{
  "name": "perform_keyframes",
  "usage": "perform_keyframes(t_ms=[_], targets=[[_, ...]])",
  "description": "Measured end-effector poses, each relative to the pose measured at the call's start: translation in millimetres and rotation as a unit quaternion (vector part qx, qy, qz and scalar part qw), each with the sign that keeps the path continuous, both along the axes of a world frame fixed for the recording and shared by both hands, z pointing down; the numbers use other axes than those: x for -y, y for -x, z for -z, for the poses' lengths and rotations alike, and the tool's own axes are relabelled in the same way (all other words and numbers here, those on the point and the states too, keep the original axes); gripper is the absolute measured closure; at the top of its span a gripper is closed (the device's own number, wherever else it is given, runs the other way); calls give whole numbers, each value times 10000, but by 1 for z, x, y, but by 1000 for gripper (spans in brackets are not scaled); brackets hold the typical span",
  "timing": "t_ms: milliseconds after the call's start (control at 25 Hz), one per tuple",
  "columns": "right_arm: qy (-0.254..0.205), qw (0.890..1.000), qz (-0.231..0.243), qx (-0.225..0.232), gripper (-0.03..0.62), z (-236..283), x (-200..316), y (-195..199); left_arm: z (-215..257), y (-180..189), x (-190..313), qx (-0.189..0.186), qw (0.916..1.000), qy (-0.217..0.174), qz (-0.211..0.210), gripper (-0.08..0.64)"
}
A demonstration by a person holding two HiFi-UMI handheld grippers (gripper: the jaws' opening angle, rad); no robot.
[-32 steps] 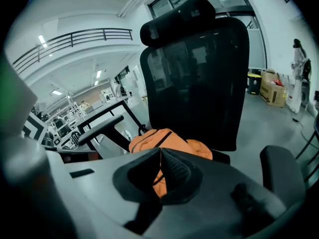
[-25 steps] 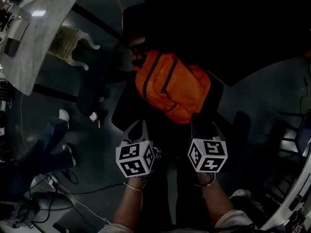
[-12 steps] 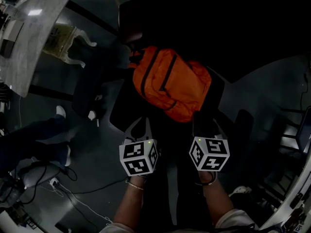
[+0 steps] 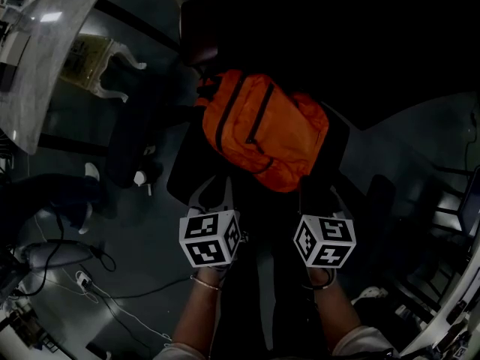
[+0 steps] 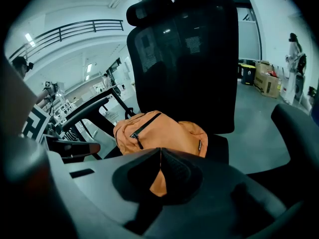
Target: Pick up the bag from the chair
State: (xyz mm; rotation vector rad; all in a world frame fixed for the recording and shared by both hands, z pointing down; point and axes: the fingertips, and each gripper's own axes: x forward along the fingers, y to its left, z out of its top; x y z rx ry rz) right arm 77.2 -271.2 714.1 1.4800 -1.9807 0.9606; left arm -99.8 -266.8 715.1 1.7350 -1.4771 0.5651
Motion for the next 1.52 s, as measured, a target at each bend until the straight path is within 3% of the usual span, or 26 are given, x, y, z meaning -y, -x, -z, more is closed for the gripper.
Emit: perform_keyframes(t_ms=[80,560,1000,1520], targets=[[24,10000,7,-8,560,-2,1,0,-2,1,4,10,10000,28,-10,471],[182,9998,58,-56,560,-18,5,0,-12,-1,31,-139,9999,3,-35,337],[351,9993,122,-98,560,-36,7,2,-29,3,60,-361,9989,32,302,276],[510,9983,250,-127,560,-51,8,5,-47,9,79,-391,9978,128,511,259]])
